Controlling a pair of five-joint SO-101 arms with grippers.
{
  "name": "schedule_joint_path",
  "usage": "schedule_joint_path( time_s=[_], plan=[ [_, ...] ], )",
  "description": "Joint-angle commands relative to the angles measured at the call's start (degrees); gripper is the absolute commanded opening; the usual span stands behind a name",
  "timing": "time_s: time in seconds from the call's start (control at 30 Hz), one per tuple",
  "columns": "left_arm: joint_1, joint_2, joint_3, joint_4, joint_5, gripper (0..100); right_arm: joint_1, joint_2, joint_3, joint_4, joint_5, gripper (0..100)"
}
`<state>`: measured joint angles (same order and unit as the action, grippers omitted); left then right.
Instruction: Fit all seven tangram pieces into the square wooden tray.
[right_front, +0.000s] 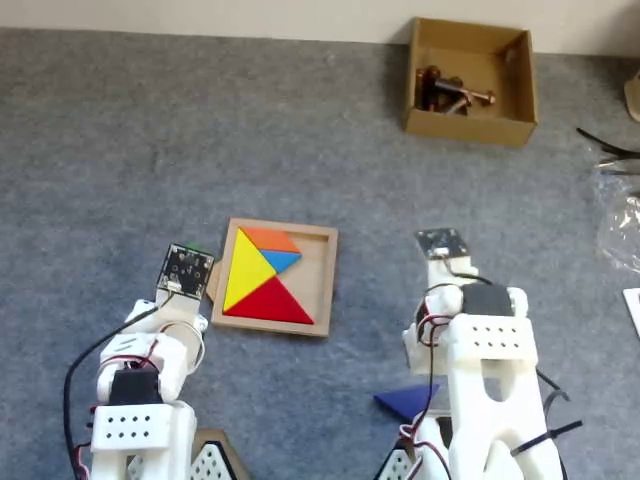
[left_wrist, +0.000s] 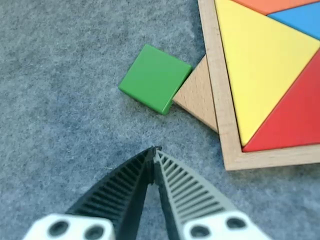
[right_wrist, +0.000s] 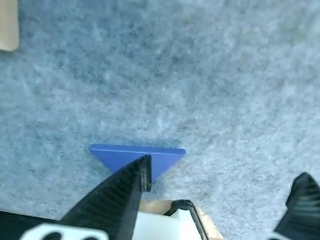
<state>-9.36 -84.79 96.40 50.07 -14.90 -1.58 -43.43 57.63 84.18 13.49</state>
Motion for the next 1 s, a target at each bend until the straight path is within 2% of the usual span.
schedule_joint_path(
  time_s=[0.0,0.33,0.57,0.77,0.9,0.97],
  plan=[
    [0.7,-0.8,1.3,0.2,-0.4,1,4.1,0.0,-6.8,-0.1,1.8,40.3],
    [0.7,-0.8,1.3,0.2,-0.4,1,16.7,0.0,-13.6,0.5,1.8,40.2],
    [0.7,-0.8,1.3,0.2,-0.4,1,27.7,0.0,-18.2,0.4,1.8,31.6],
    [0.7,-0.8,1.3,0.2,-0.4,1,35.1,0.1,-18.3,-0.7,1.9,15.7],
    [0.7,-0.8,1.3,0.2,-0.4,1,38.5,0.0,-18.1,-5.5,7.4,1.8],
    [0.7,-0.8,1.3,0.2,-0.4,1,40.8,0.0,-18.0,-7.3,10.1,0.5]
  ],
)
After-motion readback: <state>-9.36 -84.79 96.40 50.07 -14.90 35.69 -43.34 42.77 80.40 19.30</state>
